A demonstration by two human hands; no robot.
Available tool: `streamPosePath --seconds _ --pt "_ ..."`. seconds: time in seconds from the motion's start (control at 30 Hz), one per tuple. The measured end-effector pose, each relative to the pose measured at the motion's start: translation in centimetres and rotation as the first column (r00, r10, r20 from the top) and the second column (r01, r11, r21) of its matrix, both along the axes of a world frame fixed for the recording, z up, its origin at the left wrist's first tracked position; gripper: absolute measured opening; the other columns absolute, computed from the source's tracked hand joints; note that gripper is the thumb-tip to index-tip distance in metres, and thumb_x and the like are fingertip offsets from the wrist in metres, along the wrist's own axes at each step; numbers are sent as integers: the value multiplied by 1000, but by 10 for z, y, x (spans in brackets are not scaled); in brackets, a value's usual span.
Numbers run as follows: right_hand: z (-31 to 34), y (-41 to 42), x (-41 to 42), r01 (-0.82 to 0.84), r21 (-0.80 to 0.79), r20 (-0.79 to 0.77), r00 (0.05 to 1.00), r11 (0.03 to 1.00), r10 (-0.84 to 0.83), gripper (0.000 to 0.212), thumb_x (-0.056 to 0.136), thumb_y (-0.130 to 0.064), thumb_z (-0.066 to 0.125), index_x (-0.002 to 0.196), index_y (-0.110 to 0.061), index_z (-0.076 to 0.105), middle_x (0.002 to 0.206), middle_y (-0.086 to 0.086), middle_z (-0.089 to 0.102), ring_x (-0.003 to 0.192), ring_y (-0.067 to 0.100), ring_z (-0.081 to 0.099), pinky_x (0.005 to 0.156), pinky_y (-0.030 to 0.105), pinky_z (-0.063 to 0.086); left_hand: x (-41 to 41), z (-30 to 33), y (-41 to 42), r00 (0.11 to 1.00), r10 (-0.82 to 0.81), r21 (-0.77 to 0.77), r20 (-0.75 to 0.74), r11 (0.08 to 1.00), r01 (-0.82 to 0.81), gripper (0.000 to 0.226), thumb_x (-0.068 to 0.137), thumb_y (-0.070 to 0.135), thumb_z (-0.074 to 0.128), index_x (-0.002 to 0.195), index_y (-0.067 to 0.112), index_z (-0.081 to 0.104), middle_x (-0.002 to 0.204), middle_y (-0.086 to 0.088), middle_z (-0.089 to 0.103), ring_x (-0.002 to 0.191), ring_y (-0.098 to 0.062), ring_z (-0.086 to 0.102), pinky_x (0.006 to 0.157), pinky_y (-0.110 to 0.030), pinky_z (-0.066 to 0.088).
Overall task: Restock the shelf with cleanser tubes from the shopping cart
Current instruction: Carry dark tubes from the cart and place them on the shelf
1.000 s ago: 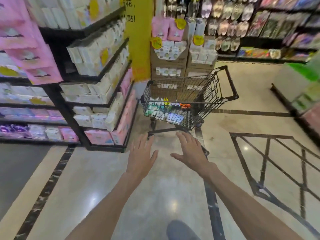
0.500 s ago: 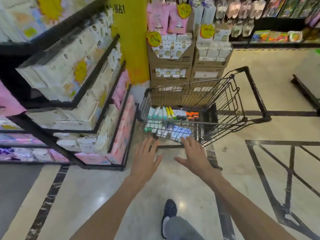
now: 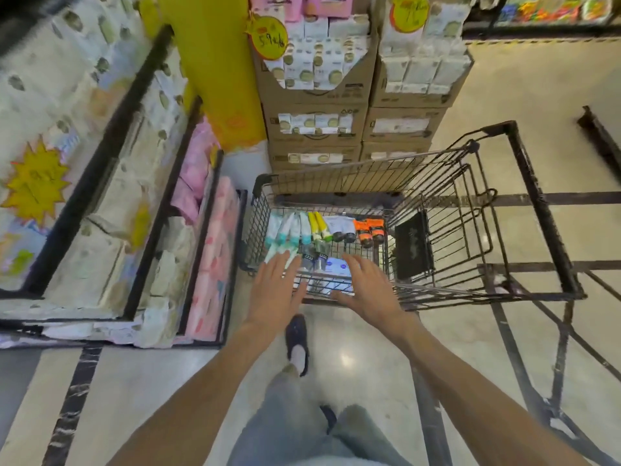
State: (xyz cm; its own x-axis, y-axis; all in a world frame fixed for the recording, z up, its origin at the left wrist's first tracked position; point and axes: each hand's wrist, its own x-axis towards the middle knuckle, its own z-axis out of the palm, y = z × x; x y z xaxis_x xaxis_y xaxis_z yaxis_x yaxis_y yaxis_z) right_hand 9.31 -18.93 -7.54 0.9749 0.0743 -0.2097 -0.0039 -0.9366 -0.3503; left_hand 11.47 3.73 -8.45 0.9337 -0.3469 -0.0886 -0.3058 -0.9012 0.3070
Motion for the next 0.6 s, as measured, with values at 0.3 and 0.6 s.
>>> streamPosePath --seconds 0.3,0.6 --pt "-56 -19 114 150 28 -218 966 988 -141 92 91 -58 67 162 -21 22 161 6 34 145 26 36 117 43 36 138 -77 -11 962 22 -31 -271 999 -32 59 108 42 43 162 20 32 167 -5 31 154 -25 28 126 -39 21" --pt "-154 -20 185 227 45 -410 892 973 -189 86 94 -51 66 160 -16 25 157 9 37 141 33 41 106 46 43 214 -182 -29 859 15 49 -511 999 11 61 108 40 47 161 17 29 165 -10 34 151 -29 32 124 -43 29"
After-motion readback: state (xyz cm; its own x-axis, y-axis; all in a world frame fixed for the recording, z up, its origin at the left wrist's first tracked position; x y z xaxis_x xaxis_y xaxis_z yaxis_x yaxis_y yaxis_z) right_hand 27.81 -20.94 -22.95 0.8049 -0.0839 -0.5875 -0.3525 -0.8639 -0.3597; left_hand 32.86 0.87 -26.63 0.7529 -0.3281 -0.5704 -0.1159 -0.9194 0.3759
